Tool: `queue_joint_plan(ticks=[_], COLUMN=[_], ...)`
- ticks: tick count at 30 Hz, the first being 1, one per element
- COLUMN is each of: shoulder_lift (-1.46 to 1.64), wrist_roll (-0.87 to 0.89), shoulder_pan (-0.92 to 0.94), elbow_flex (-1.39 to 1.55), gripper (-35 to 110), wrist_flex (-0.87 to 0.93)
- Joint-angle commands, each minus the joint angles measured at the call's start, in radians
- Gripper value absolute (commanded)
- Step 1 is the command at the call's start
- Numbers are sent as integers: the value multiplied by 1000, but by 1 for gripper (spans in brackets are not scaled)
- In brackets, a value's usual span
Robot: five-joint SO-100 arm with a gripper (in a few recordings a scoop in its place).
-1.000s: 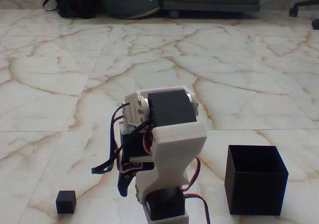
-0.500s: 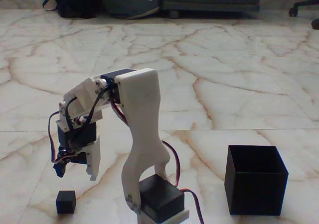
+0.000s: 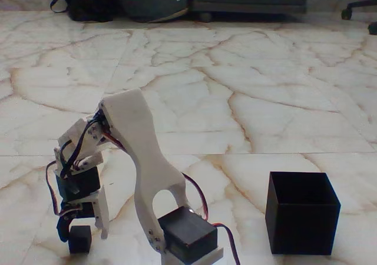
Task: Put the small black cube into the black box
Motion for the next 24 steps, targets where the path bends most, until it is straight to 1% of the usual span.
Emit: queue_joint_plan(ticks=[1, 9, 15, 17, 22, 24], shoulder_lift=[0, -57, -67, -48, 158, 236], wrist_roll=[14, 40, 44, 35, -5, -32], shoulder_pan=[3, -32, -35, -31, 2, 41], elbow_flex=[-44, -74, -74, -74, -64, -48], gripper=[9, 7, 2, 2, 2, 2], wrist_flex=[-17, -160, -176, -166, -31, 3])
